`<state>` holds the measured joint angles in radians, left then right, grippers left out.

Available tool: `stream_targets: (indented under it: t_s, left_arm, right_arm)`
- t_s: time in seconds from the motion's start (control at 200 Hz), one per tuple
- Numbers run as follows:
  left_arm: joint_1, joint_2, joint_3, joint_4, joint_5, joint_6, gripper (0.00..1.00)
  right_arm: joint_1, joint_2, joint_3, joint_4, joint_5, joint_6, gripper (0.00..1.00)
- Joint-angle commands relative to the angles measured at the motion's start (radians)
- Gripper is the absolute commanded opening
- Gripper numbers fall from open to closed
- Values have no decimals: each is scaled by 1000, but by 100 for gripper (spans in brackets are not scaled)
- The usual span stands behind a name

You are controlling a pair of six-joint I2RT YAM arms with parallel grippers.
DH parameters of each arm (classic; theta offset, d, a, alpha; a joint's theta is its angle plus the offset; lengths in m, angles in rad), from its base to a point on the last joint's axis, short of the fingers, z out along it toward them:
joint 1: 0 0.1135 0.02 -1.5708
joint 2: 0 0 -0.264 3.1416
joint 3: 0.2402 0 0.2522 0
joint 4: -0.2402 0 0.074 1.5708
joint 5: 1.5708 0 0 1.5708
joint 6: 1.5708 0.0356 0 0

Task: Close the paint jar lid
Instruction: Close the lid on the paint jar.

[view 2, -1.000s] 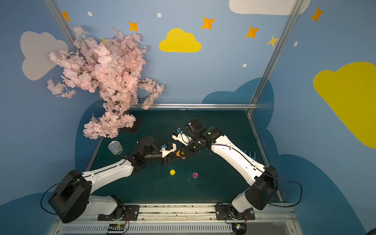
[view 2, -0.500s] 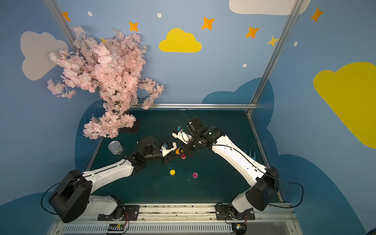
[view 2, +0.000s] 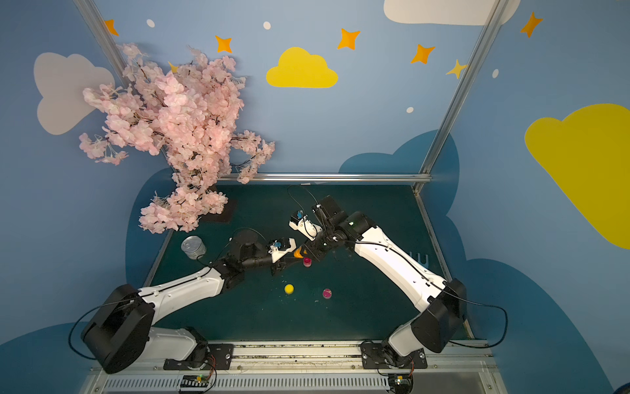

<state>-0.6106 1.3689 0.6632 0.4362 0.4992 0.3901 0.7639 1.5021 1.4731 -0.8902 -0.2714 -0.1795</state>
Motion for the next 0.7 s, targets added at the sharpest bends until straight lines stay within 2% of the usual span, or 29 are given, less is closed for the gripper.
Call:
stream_targets:
  t_s: [0.0,0.255,0.696]
  left_arm:
    - [0,-16,-7,29,-3,-1,24]
    - [0,-19,-12,31,-8,-2,24]
    - [0,-31,-22,45,-10,-8,24]
  right_arm:
    - [7,15,17,7,-21,6,37]
    - [7,38,19,9,-28,6,37]
    - [7,60,27,14,55,11,38]
